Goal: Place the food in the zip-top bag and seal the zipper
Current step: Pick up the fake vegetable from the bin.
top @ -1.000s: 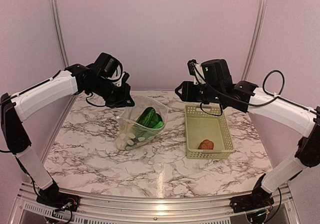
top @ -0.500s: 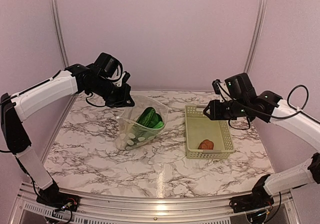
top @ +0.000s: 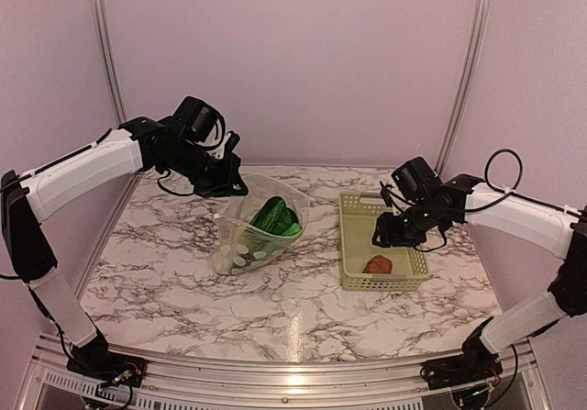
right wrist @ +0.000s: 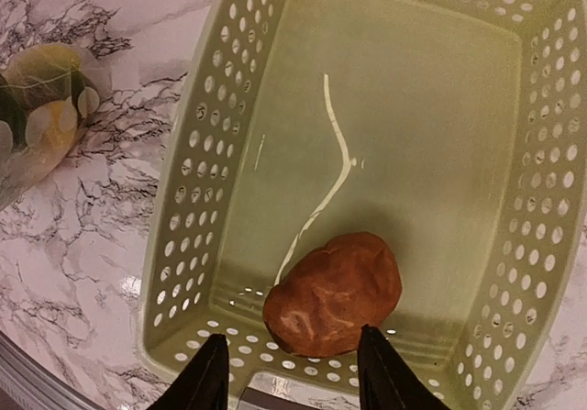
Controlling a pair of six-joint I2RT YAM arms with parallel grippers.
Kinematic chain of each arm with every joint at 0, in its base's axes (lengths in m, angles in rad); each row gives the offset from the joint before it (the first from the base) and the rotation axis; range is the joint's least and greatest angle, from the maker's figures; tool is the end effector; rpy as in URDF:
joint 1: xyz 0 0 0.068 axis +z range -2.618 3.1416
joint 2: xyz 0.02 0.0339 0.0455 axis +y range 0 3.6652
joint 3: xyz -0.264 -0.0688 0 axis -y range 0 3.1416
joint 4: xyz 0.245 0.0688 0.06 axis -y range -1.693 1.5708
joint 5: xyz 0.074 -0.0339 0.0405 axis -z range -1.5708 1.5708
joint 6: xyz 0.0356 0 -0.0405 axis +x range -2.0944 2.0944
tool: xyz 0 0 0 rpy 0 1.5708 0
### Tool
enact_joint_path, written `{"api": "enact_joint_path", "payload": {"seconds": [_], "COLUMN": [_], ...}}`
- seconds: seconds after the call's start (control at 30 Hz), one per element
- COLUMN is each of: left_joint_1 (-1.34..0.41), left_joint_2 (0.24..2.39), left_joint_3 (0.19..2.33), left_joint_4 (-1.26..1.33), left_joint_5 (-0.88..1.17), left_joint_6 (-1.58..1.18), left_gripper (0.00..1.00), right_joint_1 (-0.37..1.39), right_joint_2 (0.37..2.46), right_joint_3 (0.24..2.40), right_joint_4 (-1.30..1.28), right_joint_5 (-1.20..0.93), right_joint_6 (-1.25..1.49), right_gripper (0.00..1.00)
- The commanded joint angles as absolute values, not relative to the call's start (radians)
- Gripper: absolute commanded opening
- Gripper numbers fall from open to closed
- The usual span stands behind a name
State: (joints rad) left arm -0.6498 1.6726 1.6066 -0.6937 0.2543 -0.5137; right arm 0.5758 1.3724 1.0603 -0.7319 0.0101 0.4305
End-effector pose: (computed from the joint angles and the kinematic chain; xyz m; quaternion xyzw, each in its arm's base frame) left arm 0.2923 -0.2333 0.3452 0.1119 0.9060 -0.3124 0.2629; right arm 0.2306 0.1493 0.2595 -0.0688 0.9630 0.1213 0.2304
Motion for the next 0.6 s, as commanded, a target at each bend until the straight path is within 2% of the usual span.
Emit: {"api": "enact_joint_path", "payload": {"seconds": [0.0, 0.2, 0.57], "left_joint_1": [-0.655, -0.655, -0.656], "left_joint_2": [1.663, 1.666, 1.656], "left_joint_3": [1.606, 1.600, 1.579], "left_joint_4": [-0.711, -0.696, -0.690], "left_joint_5": [0.264, 0.263, 0.265], "left_joint_6": [-0.516, -0.528, -0.526], "left_gripper": [0.01, 0.01, 0.01], "right_joint_1": [0.499, 0.446, 0.437], "right_joint_2": [1.404, 1.460, 1.591], "right_joint_3": [1.016, 0.988, 1.027], "right_joint_4": [-0.704, -0.659, -0.666], "right_joint_5": [-0.079, -0.168, -0.137], "right_joint_6": [0.449, 0.446, 0.493], "right_gripper": [0.51, 0.63, 0.77]}}
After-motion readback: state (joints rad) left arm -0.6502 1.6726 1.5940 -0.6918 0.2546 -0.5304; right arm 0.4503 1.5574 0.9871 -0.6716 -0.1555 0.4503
